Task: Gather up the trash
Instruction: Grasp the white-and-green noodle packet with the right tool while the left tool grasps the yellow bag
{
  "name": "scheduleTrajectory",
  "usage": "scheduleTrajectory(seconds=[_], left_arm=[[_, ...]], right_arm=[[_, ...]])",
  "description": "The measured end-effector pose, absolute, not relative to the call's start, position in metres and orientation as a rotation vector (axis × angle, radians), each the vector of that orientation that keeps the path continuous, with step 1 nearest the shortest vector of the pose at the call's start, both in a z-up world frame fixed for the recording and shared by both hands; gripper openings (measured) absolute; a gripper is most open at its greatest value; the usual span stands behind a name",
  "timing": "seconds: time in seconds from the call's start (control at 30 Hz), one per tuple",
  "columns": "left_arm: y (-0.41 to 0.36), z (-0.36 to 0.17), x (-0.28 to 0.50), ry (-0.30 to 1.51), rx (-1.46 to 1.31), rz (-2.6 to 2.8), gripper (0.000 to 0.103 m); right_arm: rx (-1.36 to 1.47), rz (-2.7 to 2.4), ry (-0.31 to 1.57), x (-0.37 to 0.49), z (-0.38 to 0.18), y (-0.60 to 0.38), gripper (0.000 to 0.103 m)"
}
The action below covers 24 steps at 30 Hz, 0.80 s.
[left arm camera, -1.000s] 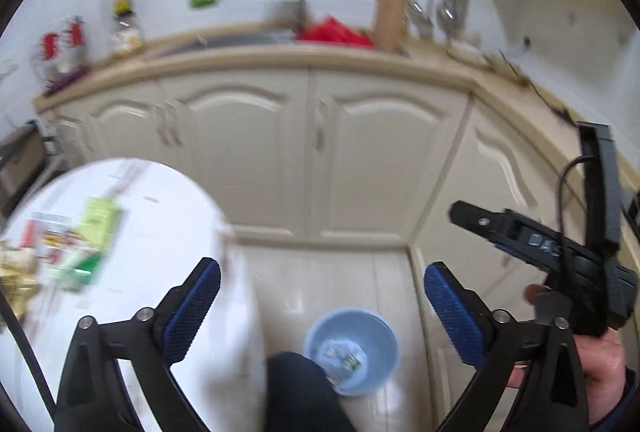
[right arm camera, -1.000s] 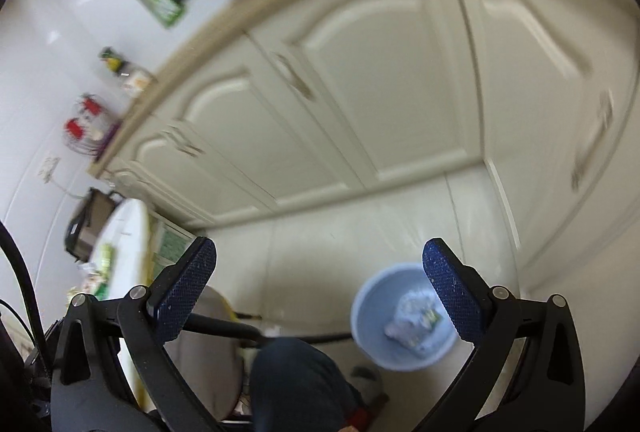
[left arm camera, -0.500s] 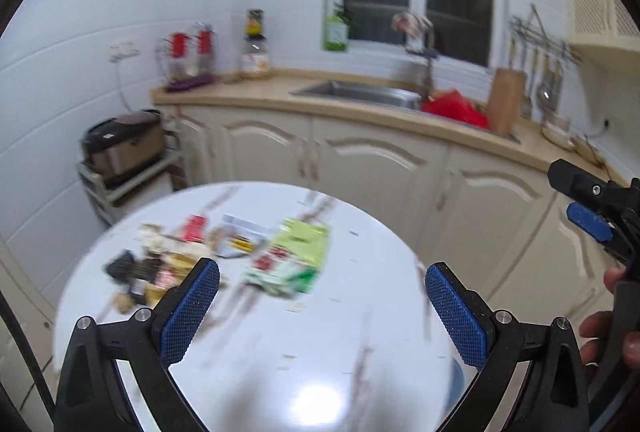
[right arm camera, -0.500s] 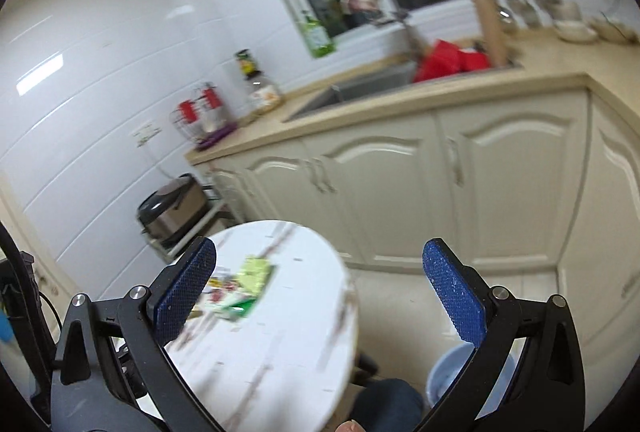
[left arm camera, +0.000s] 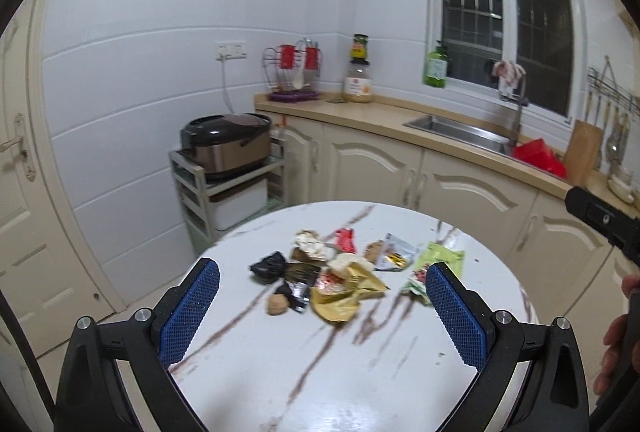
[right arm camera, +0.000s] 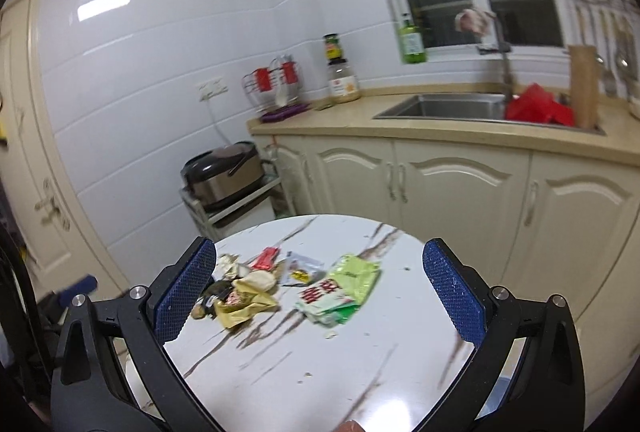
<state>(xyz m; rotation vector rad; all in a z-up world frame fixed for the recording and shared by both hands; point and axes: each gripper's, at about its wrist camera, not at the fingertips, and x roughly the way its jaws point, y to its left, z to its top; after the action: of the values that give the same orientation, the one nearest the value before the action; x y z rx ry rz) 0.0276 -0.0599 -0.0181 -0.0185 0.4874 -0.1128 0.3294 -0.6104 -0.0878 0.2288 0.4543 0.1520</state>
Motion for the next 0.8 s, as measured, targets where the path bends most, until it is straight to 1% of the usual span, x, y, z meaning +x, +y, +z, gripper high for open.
scheduleTrajectory(seconds=[0.2, 0.33, 0.63, 0.8], left_arm=[[-0.044, -0.015, 0.030, 0.478, -0.060, -0.092, 0.102], [-0.041, -0.022, 0.038, 0.502, -0.072, -0.093, 0.102], [-0.037, -0.048, 0.092, 0.631, -0.074, -0.098, 0.102], [-0.048, -0.065, 0.127, 0.699, -0.080, -0.104, 0.102]], right_arm=[[0.141, 0.168, 0.477, 0.337, -0.088, -0.579, 0.103], [0.081, 0.167, 0.539, 0.351, -0.101, -0.572, 0.103], [0.034, 0.189, 0.760, 0.402, -0.167, -0.575, 0.103], [0.013, 0.203, 0.845, 0.426, -0.199, -0.573, 0.103]])
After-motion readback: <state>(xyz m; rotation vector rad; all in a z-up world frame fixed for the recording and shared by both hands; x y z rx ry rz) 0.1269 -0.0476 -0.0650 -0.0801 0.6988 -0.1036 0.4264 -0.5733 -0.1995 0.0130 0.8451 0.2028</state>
